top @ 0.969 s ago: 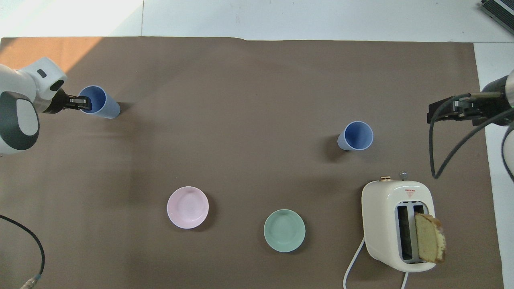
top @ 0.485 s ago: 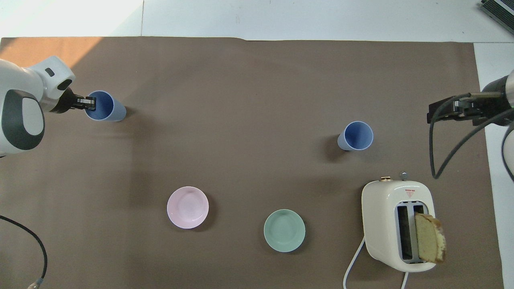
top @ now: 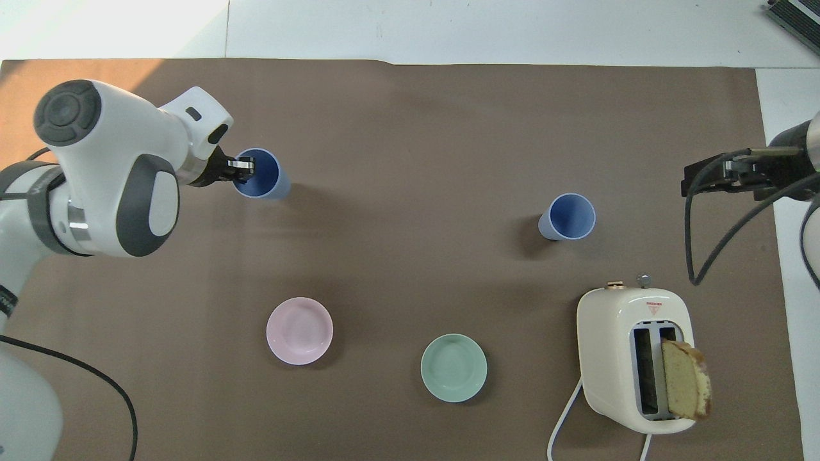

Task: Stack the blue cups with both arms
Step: 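Carry the blue cup to the table center and release it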

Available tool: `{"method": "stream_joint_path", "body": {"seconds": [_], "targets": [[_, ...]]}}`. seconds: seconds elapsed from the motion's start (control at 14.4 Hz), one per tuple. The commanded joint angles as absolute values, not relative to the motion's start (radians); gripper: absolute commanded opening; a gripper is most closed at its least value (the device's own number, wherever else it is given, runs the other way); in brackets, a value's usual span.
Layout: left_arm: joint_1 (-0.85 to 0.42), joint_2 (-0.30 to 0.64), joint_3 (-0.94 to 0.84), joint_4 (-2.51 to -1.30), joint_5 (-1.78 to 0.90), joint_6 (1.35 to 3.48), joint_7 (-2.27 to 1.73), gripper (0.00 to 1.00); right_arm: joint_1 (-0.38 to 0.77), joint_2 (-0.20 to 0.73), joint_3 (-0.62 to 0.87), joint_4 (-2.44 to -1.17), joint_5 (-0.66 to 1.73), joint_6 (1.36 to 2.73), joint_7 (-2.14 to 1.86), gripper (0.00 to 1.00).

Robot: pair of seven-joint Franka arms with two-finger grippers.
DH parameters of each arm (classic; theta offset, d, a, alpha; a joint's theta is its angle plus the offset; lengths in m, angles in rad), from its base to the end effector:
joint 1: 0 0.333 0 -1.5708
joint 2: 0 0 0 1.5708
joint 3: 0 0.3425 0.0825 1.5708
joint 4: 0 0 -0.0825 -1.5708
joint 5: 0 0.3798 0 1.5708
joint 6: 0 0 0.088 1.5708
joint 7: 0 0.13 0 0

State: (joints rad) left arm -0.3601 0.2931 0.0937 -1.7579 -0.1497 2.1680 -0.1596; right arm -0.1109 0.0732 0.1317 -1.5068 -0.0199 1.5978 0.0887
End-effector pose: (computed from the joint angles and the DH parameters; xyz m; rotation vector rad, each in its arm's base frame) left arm 0.6289 -0.1857 0.4170 3.0131 -0.0535 0.1428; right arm 0.5780 0.0065 0.6195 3.1304 -0.1064 0.0297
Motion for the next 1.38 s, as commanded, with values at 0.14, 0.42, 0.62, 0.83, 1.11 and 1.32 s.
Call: {"method": "stream_joint_path", "body": {"seconds": [0.14,0.42,0.62,0.83,1.11,1.32], "targets": [[-0.564,0.276,0.118,-1.848,-0.146,2.239,-0.437,0.00,-0.121,0.055,0.135,-1.529,0.000,1.606,0.067,1.00],[-0.617,0.258,0.114,-1.914,-0.146,2.259,-0.544,0.00,-0.121,0.035,0.135,-1.577,0.002,1.640,0.067,1.00],[-0.614,0.261,0.114,-1.905,-0.146,2.249,-0.543,0.76,-0.121,0.032,0.135,-1.595,0.002,1.651,0.069,1.00],[-0.604,0.253,0.115,-1.895,-0.146,2.238,-0.531,1.00,-0.114,0.040,0.137,-1.626,0.002,1.663,0.069,1.00],[-0.520,0.163,0.129,-1.881,-0.146,2.166,-0.416,1.00,-0.091,0.070,0.140,-1.744,0.002,1.831,0.078,1.00],[-0.399,0.066,0.129,-1.882,-0.146,2.045,-0.240,1.00,-0.086,0.150,0.141,-1.756,0.002,1.923,0.078,1.00]]}}
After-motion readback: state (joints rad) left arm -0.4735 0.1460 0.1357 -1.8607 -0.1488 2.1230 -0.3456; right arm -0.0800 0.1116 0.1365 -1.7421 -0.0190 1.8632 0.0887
